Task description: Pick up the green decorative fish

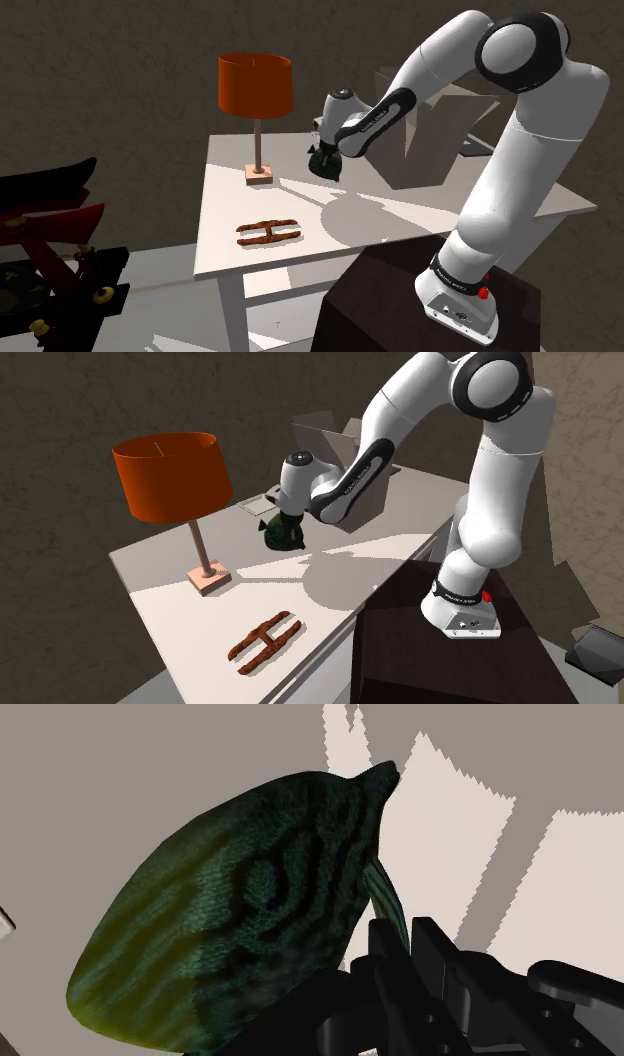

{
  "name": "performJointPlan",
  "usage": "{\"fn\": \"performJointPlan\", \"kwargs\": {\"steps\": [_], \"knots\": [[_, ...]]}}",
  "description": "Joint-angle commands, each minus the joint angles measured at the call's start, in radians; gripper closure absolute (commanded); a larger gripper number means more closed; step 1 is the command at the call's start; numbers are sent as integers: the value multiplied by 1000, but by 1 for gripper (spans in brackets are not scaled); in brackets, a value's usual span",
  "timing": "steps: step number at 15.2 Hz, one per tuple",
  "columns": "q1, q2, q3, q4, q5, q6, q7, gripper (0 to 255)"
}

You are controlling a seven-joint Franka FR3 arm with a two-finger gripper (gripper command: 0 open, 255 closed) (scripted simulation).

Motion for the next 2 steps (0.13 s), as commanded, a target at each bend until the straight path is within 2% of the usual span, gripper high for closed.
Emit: {"fn": "performJointPlan", "kwargs": {"steps": [1,2], "knots": [[2,-12,4,4,12,-17,-9,255],[2,-12,4,4,13,-17,-9,255]]}}
